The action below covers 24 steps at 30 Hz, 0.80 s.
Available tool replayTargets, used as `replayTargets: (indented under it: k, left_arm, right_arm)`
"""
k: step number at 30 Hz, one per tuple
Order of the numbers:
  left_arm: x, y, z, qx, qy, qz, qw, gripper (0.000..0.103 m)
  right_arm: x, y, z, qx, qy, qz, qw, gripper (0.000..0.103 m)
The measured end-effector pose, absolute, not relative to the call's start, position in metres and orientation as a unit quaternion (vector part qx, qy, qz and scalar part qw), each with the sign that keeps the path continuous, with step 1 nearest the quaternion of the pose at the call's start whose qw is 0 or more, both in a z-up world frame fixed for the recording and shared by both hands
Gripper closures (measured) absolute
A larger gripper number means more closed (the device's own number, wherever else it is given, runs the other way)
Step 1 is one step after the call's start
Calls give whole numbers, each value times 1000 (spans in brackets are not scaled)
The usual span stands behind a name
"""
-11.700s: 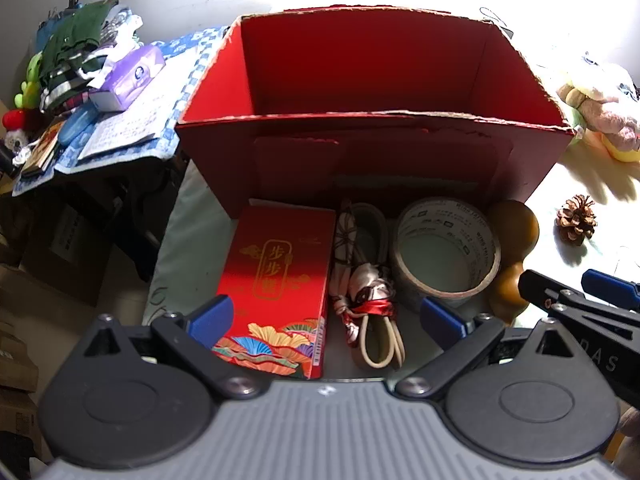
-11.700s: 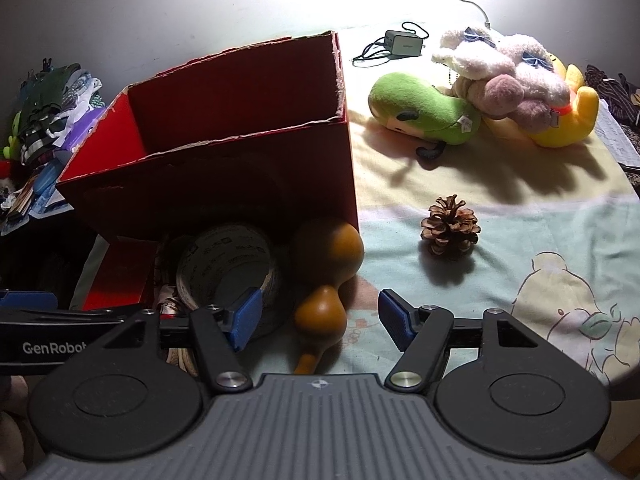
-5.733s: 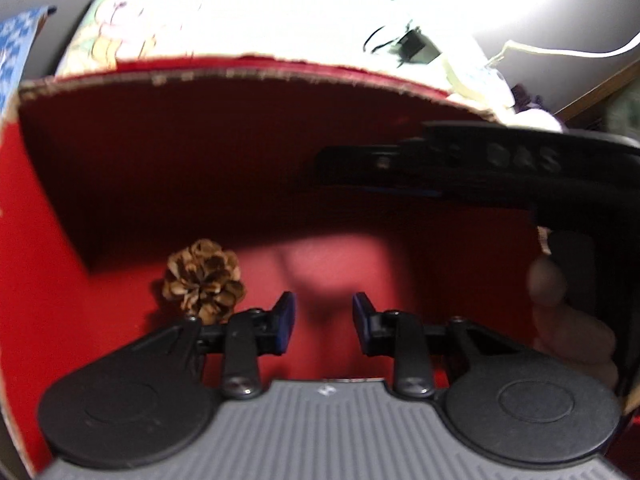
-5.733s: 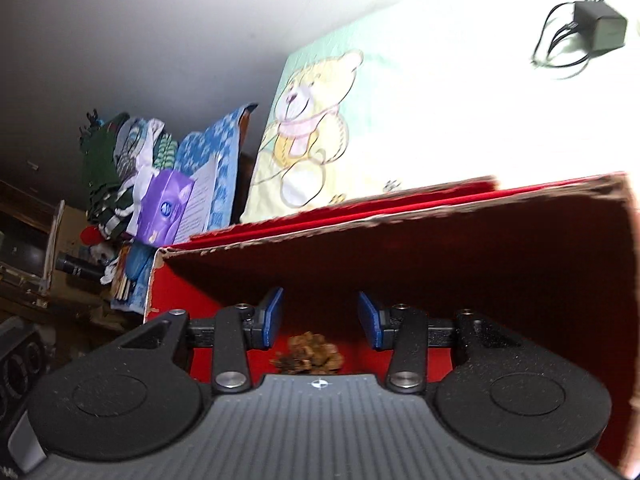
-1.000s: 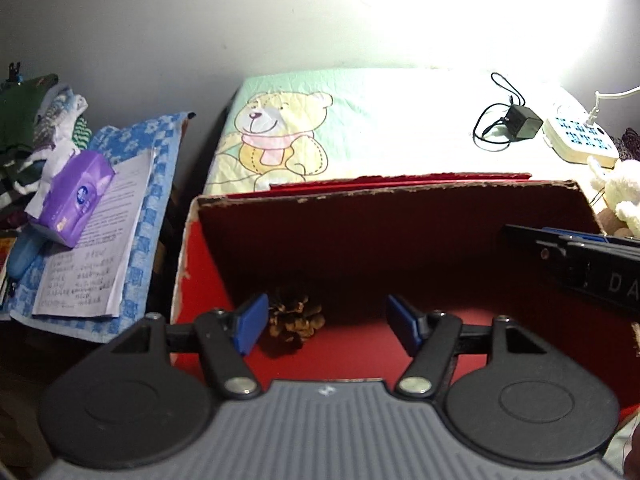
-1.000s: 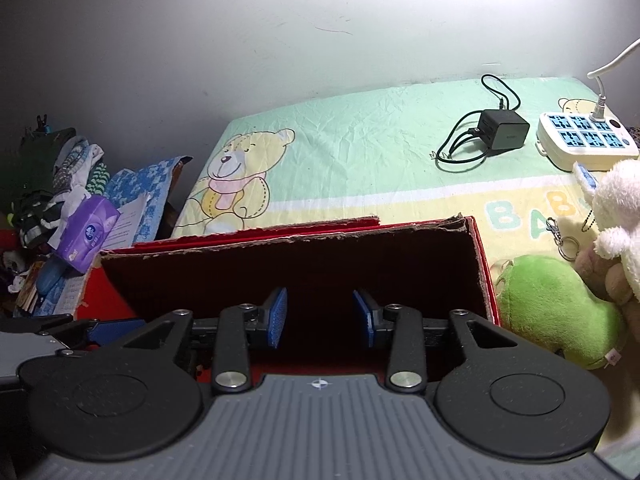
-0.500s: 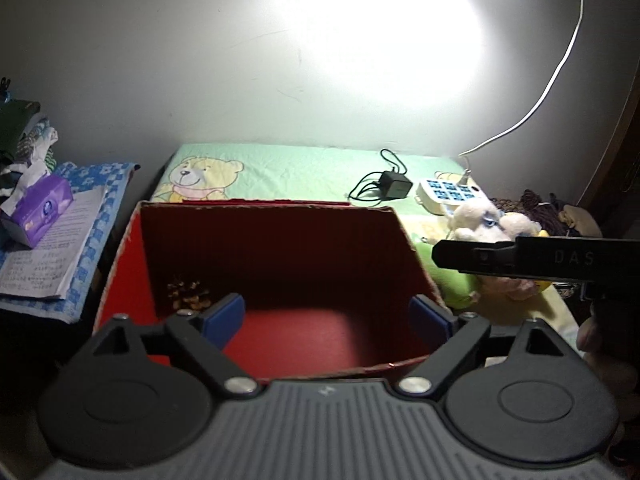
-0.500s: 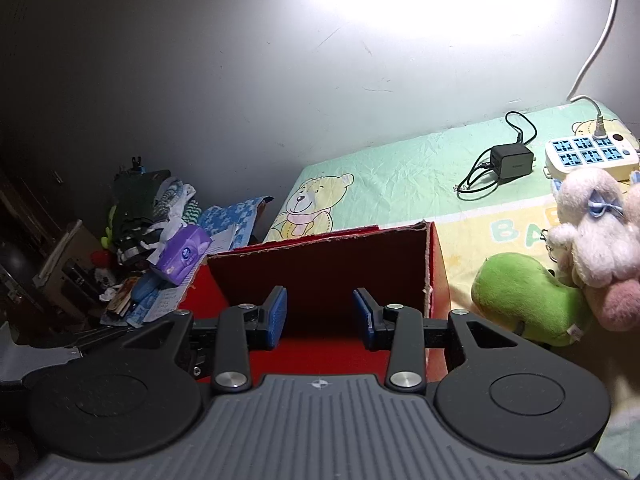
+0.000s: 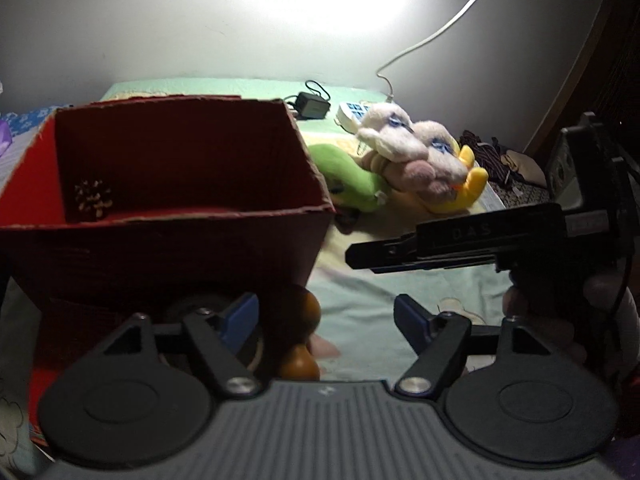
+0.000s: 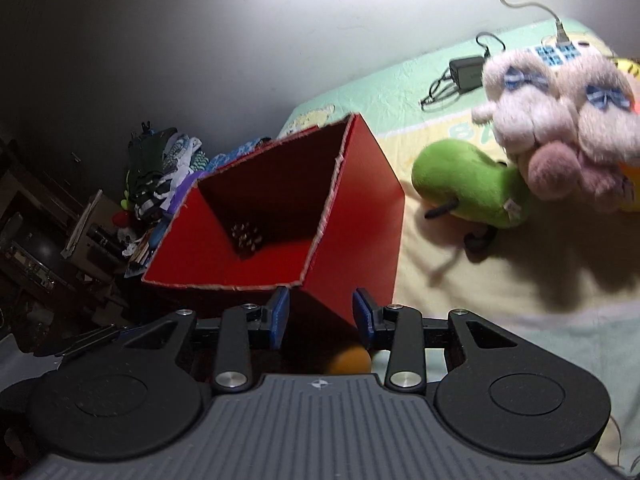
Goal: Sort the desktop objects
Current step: 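Move the right gripper down to the brown wooden gourd toy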
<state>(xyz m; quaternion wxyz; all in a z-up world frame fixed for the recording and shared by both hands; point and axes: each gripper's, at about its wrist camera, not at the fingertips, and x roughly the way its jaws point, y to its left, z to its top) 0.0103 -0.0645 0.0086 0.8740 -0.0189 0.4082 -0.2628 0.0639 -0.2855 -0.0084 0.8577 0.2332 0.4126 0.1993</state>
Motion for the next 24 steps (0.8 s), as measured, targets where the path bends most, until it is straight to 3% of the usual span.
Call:
replayTargets:
  k: [8, 24]
  left_arm:
    - [10, -93, -31, 8, 463, -252, 850, 46]
    - [28, -101, -71, 20, 498, -182, 848, 47]
  right_arm:
    - [60, -297, -49, 268, 478, 217, 808, 65]
    - [59, -296, -76, 288, 521, 254, 762, 70]
